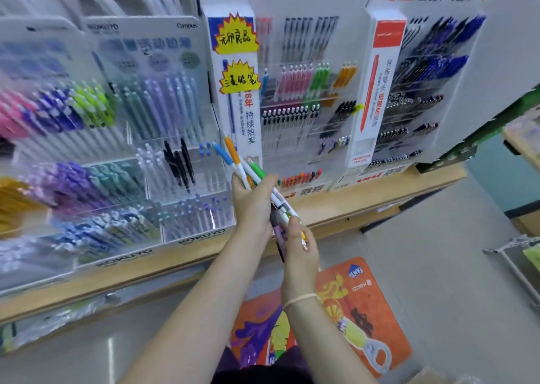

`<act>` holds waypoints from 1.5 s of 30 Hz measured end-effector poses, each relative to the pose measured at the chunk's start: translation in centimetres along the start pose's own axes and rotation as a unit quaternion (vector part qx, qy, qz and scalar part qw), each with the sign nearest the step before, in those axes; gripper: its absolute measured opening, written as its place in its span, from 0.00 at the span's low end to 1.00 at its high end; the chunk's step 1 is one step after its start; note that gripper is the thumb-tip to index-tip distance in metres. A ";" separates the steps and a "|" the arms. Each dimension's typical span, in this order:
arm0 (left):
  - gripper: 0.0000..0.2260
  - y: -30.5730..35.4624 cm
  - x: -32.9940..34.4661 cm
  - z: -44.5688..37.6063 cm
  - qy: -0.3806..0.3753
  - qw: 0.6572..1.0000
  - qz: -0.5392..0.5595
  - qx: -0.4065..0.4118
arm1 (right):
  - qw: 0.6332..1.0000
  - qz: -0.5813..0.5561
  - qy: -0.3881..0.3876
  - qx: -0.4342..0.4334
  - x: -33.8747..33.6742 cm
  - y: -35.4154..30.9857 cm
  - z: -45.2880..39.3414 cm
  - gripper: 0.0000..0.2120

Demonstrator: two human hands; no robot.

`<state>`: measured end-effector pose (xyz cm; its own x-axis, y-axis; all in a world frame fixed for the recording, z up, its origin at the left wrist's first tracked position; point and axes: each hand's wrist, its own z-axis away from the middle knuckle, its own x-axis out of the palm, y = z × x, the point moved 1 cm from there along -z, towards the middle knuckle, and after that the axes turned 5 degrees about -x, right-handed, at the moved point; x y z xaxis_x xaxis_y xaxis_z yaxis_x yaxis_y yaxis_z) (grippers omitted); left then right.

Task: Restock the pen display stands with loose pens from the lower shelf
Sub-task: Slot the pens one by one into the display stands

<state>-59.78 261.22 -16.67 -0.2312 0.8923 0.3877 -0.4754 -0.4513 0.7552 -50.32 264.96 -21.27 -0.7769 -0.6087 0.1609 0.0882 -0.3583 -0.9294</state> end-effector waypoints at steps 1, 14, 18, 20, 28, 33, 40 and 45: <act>0.17 0.6 -0.4 -0.2 -0.006 1.000 0.000 0.004 | 1.000 -0.014 -0.003 -0.001 0.7 0.0 0.3 0.33; 0.12 4.0 -3.4 -1.7 0.092 0.993 0.054 0.058 | 0.999 0.013 -0.030 -0.011 3.6 -0.6 0.8 0.19; 0.13 4.3 -3.4 -1.4 0.112 0.989 0.068 0.069 | 0.998 0.008 -0.059 -0.007 4.0 -1.1 1.0 0.14; 0.13 4.5 -3.4 -1.4 0.120 0.987 0.076 0.080 | 0.998 -0.003 -0.064 -0.027 4.2 -1.1 1.2 0.15; 0.18 3.4 -3.0 -0.2 0.088 0.991 0.079 0.061 | 0.994 -0.003 -0.058 -0.089 4.9 -1.1 1.8 0.08; 0.17 2.4 -3.4 0.2 0.051 0.995 0.080 0.027 | 0.988 0.049 -0.046 -0.138 5.0 -0.5 1.8 0.10; 0.15 1.1 -4.5 0.1 0.021 0.996 0.089 0.012 | 0.993 0.015 -0.030 -0.113 5.2 0.4 2.0 0.15; 0.15 1.1 -5.1 0.2 -0.003 0.997 0.082 0.000 | 0.994 0.024 -0.052 -0.098 5.5 1.3 2.8 0.09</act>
<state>-58.95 256.22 -17.74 -0.3010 0.8069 0.5083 -0.4323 -0.5905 0.6815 -52.77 259.19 -20.66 -0.7058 -0.6947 0.1386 -0.0079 -0.1880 -0.9821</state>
